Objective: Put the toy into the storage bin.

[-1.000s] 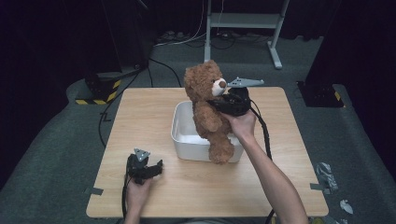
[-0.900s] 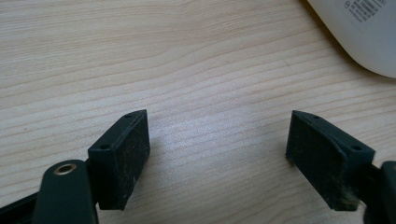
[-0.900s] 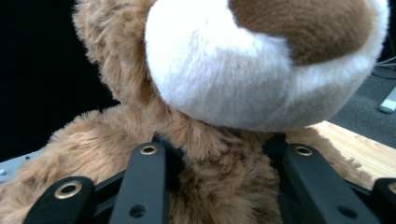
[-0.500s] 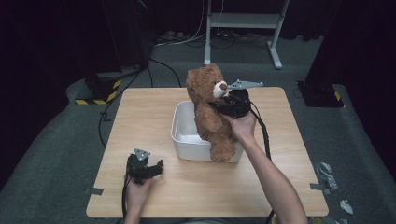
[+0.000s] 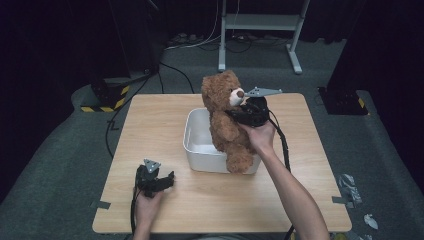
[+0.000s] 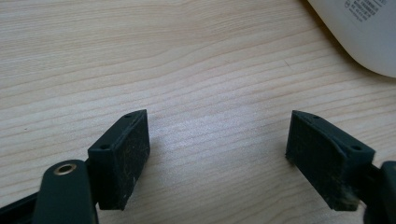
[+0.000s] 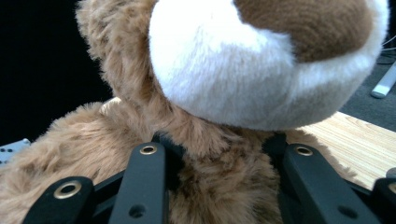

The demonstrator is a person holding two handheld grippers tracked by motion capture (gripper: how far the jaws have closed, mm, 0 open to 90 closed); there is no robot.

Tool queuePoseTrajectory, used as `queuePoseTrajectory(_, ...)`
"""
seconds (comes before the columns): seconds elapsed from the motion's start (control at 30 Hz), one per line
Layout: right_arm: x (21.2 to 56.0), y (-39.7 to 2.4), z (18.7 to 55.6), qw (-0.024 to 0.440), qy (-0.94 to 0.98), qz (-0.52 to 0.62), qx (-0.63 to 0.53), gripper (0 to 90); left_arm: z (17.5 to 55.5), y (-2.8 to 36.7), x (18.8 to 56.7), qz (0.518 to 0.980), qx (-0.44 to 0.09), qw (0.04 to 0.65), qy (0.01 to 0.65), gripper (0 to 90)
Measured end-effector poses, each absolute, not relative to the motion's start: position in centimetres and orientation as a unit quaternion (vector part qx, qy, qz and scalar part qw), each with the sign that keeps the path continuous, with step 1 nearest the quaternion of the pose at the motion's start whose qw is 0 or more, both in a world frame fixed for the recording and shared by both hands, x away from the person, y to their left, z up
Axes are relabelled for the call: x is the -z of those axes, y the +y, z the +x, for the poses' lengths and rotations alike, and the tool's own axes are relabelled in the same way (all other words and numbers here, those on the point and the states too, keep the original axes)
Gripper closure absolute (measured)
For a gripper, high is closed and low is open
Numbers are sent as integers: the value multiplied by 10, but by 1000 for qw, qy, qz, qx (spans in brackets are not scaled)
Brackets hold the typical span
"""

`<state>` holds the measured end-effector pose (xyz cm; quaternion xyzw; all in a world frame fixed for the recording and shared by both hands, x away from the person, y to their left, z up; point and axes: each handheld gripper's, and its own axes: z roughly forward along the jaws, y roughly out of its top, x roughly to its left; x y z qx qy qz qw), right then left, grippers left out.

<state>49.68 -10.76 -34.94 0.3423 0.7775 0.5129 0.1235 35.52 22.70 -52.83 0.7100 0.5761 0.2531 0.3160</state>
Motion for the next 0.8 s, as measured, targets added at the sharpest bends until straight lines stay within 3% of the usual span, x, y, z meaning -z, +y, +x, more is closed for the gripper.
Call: queuePoseTrajectory(0.8,360,-102,498,123,787,342,-499,632,355,227,528,710,-253,316,576,215)
